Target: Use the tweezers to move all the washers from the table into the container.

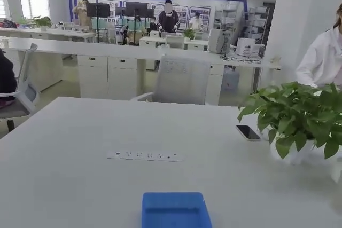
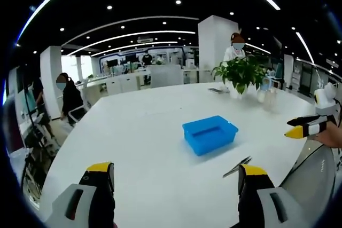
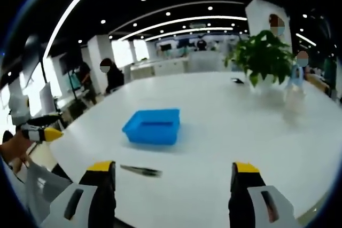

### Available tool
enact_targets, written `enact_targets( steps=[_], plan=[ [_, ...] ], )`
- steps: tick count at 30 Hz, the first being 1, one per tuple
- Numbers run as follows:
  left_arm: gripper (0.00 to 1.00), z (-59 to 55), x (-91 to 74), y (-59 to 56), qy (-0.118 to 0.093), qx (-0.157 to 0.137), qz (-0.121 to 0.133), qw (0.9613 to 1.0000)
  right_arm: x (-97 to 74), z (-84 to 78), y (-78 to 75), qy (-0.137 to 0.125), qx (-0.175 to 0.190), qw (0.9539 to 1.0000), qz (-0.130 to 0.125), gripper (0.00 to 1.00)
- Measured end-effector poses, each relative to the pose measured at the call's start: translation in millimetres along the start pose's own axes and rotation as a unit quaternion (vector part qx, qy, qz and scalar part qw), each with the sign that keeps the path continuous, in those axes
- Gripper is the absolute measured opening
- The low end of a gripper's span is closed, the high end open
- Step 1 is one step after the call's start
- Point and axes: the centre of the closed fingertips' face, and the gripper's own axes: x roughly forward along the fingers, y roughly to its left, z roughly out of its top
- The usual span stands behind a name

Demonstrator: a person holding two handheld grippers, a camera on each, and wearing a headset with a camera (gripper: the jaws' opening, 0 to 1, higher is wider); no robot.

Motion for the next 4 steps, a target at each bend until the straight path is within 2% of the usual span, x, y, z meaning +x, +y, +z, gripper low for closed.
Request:
enact_targets(
  steps=[4],
  plan=[
    [0.99,-4.7,-1.8,-1.8,0.004,-0.014,-0.005,0.9999,-6.8,13.6,3.9,-0.025,0.031,0.9992,0.005,0.82]
  ],
)
